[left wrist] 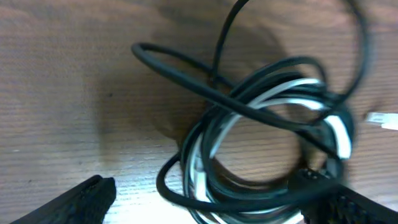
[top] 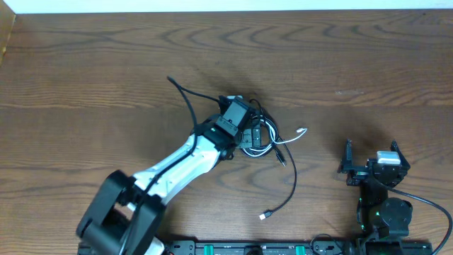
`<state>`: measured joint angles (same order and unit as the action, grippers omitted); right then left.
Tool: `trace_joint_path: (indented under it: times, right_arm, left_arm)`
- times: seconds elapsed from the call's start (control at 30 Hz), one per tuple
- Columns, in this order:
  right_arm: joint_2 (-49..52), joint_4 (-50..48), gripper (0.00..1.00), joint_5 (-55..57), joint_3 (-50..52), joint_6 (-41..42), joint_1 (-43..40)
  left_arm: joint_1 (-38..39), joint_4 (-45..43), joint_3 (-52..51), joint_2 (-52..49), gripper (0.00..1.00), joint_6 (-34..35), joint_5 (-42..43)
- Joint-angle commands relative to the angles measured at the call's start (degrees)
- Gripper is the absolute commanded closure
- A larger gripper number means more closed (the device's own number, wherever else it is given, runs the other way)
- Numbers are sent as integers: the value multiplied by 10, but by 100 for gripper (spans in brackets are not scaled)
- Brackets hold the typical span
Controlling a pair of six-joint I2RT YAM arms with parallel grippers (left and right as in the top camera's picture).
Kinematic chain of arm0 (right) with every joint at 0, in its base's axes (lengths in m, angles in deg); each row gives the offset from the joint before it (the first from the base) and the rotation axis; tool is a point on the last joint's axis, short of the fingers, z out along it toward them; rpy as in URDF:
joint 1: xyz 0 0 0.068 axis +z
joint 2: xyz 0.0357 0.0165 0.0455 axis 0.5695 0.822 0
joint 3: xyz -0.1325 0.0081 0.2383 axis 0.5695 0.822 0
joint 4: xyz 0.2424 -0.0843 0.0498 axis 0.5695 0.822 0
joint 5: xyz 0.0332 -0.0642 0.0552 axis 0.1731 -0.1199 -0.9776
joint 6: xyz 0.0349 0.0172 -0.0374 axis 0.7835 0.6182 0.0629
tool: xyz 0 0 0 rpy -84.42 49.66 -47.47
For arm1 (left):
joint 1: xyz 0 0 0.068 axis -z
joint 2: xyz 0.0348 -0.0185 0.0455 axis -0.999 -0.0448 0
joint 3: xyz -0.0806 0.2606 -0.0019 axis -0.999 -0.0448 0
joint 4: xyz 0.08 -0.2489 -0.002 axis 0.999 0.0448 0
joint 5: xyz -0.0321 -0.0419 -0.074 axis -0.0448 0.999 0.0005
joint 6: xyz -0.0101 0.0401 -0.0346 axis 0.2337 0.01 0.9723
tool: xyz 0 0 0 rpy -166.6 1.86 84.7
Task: Untangle cables
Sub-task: 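Lower the left gripper onto the bundle and grasp a black cable loop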
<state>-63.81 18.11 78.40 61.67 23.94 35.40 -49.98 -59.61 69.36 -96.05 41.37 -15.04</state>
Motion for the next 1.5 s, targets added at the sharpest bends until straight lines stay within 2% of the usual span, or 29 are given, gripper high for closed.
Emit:
trace_joint_path:
  times: [0.0, 0.27, 0.33, 0.53, 0.63, 0.73, 0.77, 0.8, 1.23, 1.47]
  right_arm:
    - [-3, 1, 1, -2, 2, -6, 5]
    - [-3, 1, 1, -2, 2, -6, 5]
    - [-3, 1, 1, -2, 2, -6, 5]
    - [-3, 1, 1, -2, 2, -6, 5]
    - [-3, 1, 1, -2, 2, -6, 5]
    - [-3, 1, 1, -2, 2, -6, 5]
    - [-3, 1, 1, -2, 2, -6, 5]
    - [-3, 1, 1, -2, 2, -6, 5]
    - [-3, 1, 1, -2, 2, -6, 5]
    - [-3, 1, 1, -2, 2, -6, 5]
  left_arm:
    - [2, -7, 11, -26, 12, -6, -11]
    - [2, -9, 10, -48, 31, -7, -11]
    - [2, -9, 10, -48, 41, -7, -11]
    - [1, -3, 10, -48, 58, -7, -12]
    - [1, 3, 7, -49, 73, -7, -12]
    - [1, 7, 1, -50, 81, -6, -11]
    - [1, 7, -2, -50, 89, -6, -11]
    - [1, 8, -4, -50, 92, -6, -11]
    - [1, 60, -12, -43, 92, 26, -4]
    - [1, 99, -12, 17, 92, 26, -5]
